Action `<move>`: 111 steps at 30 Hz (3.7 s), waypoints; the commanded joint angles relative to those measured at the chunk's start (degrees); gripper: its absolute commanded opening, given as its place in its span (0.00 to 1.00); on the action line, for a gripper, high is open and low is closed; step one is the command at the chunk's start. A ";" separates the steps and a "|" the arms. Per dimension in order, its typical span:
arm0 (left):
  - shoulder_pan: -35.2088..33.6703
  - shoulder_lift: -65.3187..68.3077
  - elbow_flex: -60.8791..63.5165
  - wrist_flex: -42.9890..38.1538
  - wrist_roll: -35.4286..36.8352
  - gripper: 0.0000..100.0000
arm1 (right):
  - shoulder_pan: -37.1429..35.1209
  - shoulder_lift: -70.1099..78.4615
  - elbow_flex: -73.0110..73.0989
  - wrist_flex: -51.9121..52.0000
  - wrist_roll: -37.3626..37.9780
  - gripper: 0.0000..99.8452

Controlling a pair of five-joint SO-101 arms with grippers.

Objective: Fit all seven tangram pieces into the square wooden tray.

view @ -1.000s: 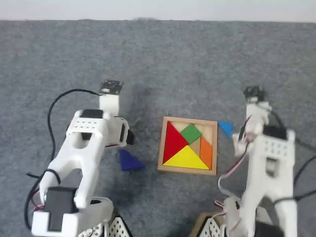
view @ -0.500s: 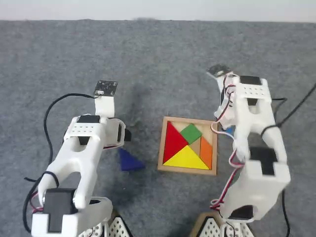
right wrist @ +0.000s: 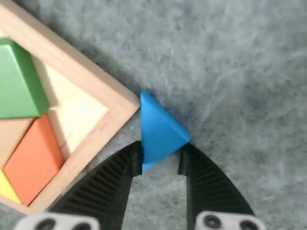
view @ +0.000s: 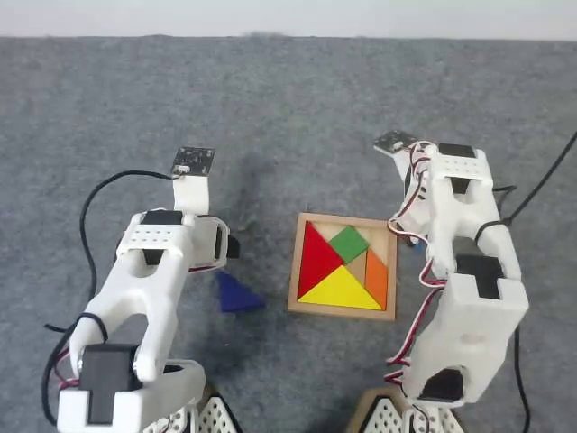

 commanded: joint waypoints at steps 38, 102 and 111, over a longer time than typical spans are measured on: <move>-0.09 -2.29 0.04 -1.49 0.35 0.25 | 0.13 -1.01 -6.51 -1.01 -1.32 0.15; -0.09 -2.29 0.22 -1.49 0.26 0.25 | -1.45 -2.68 -7.38 1.36 -3.78 0.22; 0.00 -2.29 0.22 -1.49 0.26 0.25 | 1.98 2.33 -7.47 -0.75 -13.80 0.22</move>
